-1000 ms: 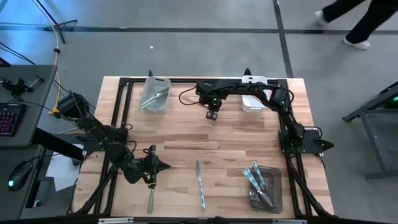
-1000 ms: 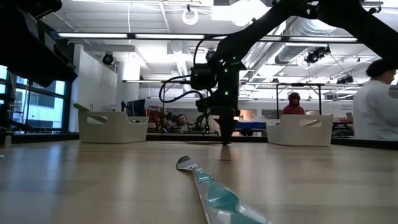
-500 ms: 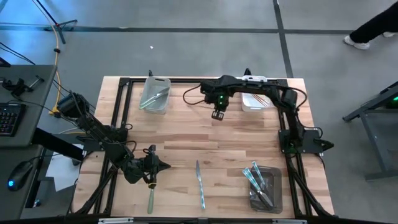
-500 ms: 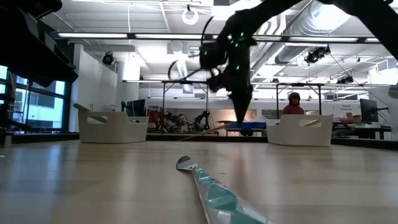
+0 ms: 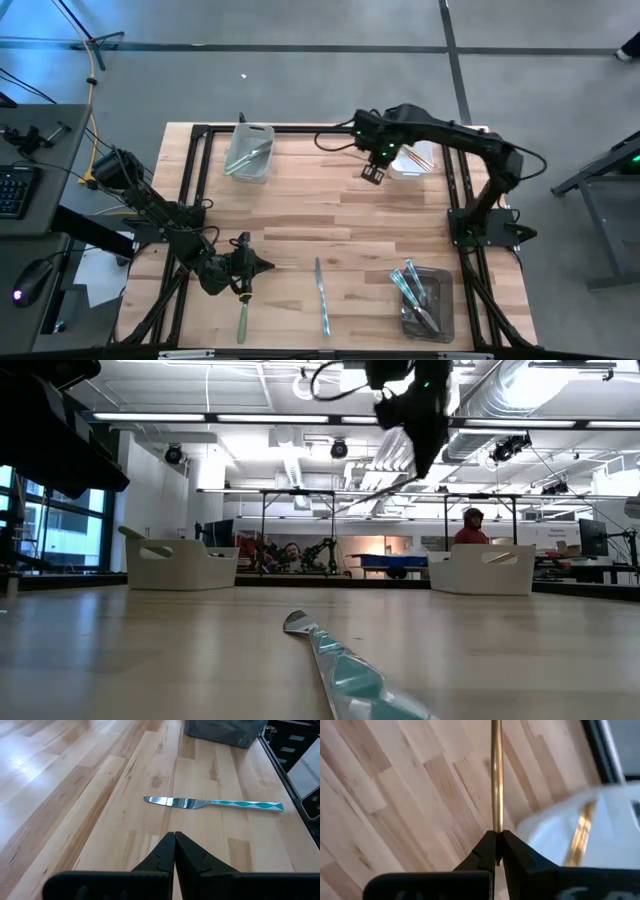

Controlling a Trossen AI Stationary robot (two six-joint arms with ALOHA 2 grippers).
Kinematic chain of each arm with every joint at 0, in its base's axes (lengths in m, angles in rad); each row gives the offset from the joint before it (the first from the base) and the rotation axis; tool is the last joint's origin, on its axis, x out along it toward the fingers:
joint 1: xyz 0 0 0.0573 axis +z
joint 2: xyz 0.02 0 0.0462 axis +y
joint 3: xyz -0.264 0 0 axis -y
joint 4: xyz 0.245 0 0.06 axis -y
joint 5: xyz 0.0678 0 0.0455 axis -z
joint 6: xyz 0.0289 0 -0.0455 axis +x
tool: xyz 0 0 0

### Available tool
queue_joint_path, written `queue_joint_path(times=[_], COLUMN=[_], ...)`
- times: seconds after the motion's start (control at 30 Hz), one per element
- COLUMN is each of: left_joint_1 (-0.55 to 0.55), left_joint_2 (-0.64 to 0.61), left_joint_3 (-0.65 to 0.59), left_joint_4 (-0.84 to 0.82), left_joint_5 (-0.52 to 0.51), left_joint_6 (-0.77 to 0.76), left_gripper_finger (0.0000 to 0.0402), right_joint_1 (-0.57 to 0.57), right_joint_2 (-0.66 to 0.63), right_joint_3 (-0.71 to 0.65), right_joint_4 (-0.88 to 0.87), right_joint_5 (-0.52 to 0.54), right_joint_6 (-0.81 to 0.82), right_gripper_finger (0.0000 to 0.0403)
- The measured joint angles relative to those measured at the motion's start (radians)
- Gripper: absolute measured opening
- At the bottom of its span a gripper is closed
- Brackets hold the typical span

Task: Sort silverware by color (type)
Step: Put the golden knife into the white bin

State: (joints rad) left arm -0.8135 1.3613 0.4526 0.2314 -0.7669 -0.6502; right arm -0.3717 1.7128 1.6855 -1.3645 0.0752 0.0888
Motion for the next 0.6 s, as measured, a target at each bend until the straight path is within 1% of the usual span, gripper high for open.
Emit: queue_joint_path(times=[0.2, 0.23, 0.27, 0.33, 0.47, 0.6], left_joint_1=[-0.009, -0.012, -0.014, -0.017, -0.026, -0.022], left_joint_2=[0.0, 0.0, 0.0, 0.0, 0.0, 0.0], left_joint_3=[0.0, 0.0, 0.0, 0.0, 0.0, 0.0], left_joint_4=[0.0, 0.0, 0.0, 0.001, 0.002, 0.004], left_joint_5=[-0.006, -0.006, -0.009, -0.015, -0.022, -0.025], left_joint_6=[-0.001, -0.001, -0.001, -0.001, -0.003, 0.005], left_gripper_finger=[0.0, 0.0, 0.0, 0.0, 0.0, 0.0], right_joint_1=[-0.025, -0.037, -0.051, -0.085, -0.17, -0.269], right_joint_2=[-0.092, -0.109, -0.134, -0.188, -0.29, -0.393], right_joint_3=[0.0, -0.003, -0.019, -0.066, -0.242, -0.452], right_joint_4=[-0.209, -0.218, -0.205, -0.196, -0.2, -0.115], right_joint_5=[0.115, 0.133, 0.134, 0.102, 0.112, 0.107], right_joint_6=[0.119, 0.137, 0.144, 0.148, 0.155, 0.107], right_gripper_finger=[0.0, 0.0, 0.0, 0.0, 0.0, 0.0])
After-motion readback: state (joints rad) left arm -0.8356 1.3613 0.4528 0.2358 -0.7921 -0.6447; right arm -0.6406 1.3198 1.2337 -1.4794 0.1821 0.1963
